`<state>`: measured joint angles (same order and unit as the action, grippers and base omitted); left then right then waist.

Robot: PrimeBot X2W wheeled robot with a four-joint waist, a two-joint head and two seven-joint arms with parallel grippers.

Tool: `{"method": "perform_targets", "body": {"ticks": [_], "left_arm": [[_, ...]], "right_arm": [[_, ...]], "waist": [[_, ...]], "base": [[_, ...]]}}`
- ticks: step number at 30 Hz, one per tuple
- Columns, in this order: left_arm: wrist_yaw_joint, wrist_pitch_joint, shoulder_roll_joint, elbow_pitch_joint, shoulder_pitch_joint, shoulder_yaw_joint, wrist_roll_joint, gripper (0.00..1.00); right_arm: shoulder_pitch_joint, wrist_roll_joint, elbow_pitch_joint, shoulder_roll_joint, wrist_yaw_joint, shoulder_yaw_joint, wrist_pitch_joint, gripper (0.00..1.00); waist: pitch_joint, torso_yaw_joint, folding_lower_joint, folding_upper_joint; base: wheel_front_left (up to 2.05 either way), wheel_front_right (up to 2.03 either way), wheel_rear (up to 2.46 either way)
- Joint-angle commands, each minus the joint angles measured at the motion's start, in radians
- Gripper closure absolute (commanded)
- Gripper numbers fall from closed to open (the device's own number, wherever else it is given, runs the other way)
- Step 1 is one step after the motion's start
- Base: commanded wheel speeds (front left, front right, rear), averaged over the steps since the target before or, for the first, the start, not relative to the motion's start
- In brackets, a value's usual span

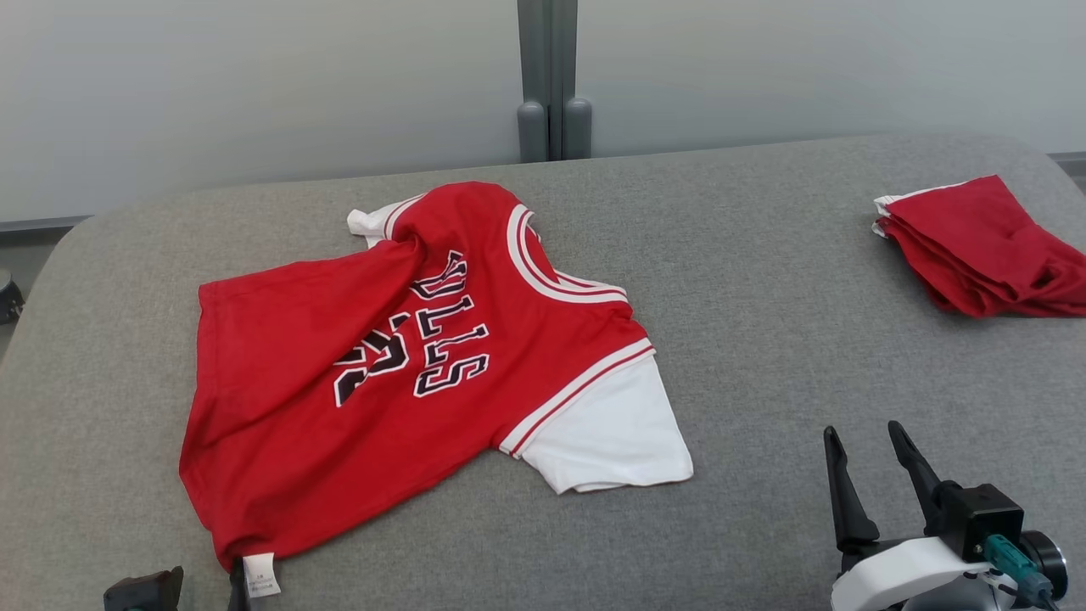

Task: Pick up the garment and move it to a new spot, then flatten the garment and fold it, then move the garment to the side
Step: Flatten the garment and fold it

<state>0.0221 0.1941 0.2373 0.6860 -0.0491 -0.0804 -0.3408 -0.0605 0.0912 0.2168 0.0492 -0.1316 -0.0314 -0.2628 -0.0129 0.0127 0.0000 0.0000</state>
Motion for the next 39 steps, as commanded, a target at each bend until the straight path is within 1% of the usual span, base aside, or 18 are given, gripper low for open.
{"method": "perform_targets", "body": {"ticks": [1, 2, 3, 4, 5, 6, 7, 8, 10, 11, 14, 18, 21, 25, 31, 39], "left_arm": [[0.006, 0.007, 0.006, 0.013, -0.018, -0.001, -0.004, 0.33], [0.009, 0.012, 0.006, 0.025, -0.025, -0.004, -0.003, 0.35], [0.012, 0.014, 0.006, 0.038, -0.032, -0.006, -0.004, 0.42], [0.014, 0.017, 0.005, 0.047, -0.038, -0.008, -0.004, 0.55], [0.018, 0.021, 0.004, 0.057, -0.045, -0.009, -0.005, 0.6], [0.02, 0.024, 0.004, 0.063, -0.052, -0.012, -0.004, 0.62], [0.022, 0.029, 0.004, 0.073, -0.06, -0.015, -0.001, 0.67], [0.024, 0.031, 0.003, 0.082, -0.065, -0.017, -0.002, 0.77], [0.032, 0.036, 0.006, 0.098, -0.08, -0.025, 0.003, 0.87], [0.036, 0.036, 0.006, 0.11, -0.087, -0.027, 0.001, 1.0], [0.044, 0.035, 0.012, 0.137, -0.099, -0.036, 0.003, 1.0], [0.046, 0.03, 0.04, 0.142, -0.094, -0.044, 0.015, 1.0], [0.047, 0.014, 0.074, 0.121, -0.073, -0.056, 0.027, 1.0], [0.047, -0.033, 0.118, 0.076, -0.044, -0.084, 0.058, 1.0], [0.026, -0.108, 0.168, -0.035, 0.002, -0.11, 0.085, 1.0], [0.017, -0.245, 0.238, -0.257, 0.086, -0.097, 0.065, 1.0]], "right_arm": [[0.006, -0.009, 0.0, 0.002, 0.002, -0.002, -0.002, 0.0], [0.007, -0.009, 0.0, 0.002, 0.002, -0.003, -0.002, 0.0], [0.008, -0.009, 0.0, 0.002, 0.002, -0.004, -0.002, 0.0], [0.009, -0.009, -0.001, 0.002, 0.002, -0.004, -0.002, 0.0], [0.01, -0.009, -0.002, 0.002, 0.002, -0.005, -0.002, 0.0], [0.012, -0.009, -0.002, 0.002, 0.002, -0.005, -0.002, 0.0], [0.015, -0.01, -0.002, 0.002, 0.002, -0.005, -0.002, 0.0], [0.017, -0.011, -0.001, 0.002, 0.002, -0.004, -0.002, 0.0], [0.023, -0.009, 0.0, 0.002, 0.002, -0.002, -0.002, 0.0], [0.024, -0.009, 0.001, 0.002, 0.002, -0.001, -0.002, 0.0], [0.019, -0.009, 0.002, 0.002, 0.002, -0.002, -0.002, 0.0], [-0.002, -0.007, 0.001, 0.002, 0.002, -0.009, -0.002, 0.0], [-0.014, -0.004, 0.0, 0.002, 0.002, -0.015, -0.002, 0.0], [-0.016, 0.003, 0.003, 0.002, 0.002, -0.012, -0.002, 0.0], [-0.009, 0.002, 0.006, 0.002, 0.002, -0.006, -0.002, 0.0], [-0.022, -0.005, 0.004, 0.002, 0.002, -0.013, -0.002, 0.0]], "waist": [[-0.002, -0.001, 0.0, 0.0], [-0.004, -0.001, 0.0, 0.0], [-0.007, -0.001, 0.0, 0.0], [-0.008, 0.0, 0.0, 0.0], [-0.01, 0.001, 0.0, 0.0], [-0.011, 0.002, 0.0, 0.0], [-0.013, 0.003, 0.0, 0.0], [-0.014, 0.004, 0.0, 0.0], [-0.016, 0.003, 0.0, 0.0], [-0.016, 0.003, 0.0, 0.0], [-0.008, 0.003, 0.0, 0.0], [0.004, 0.008, 0.0, 0.0], [0.011, 0.018, 0.0, 0.0], [0.016, 0.032, 0.0, 0.0], [0.021, 0.045, 0.0, 0.0], [0.026, 0.051, 0.0, 0.0]], "base": [[0.0, 0.0, 0.0], [0.0, 0.0, 0.0], [0.0, 0.0, 0.0], [0.0, 0.0, 0.0], [0.0, 0.0, 0.0], [0.0, 0.0, 0.0], [0.0, 0.0, 0.0], [0.0, 0.0, 0.0], [0.0, 0.0, 0.0], [0.0, 0.0, 0.0], [0.0, 0.0, 0.0], [0.0, 0.0, 0.0], [0.0, 0.0, 0.0], [0.0, 0.0, 0.0], [0.0, 0.0, 0.0], [0.0, 0.0, 0.0]]}}
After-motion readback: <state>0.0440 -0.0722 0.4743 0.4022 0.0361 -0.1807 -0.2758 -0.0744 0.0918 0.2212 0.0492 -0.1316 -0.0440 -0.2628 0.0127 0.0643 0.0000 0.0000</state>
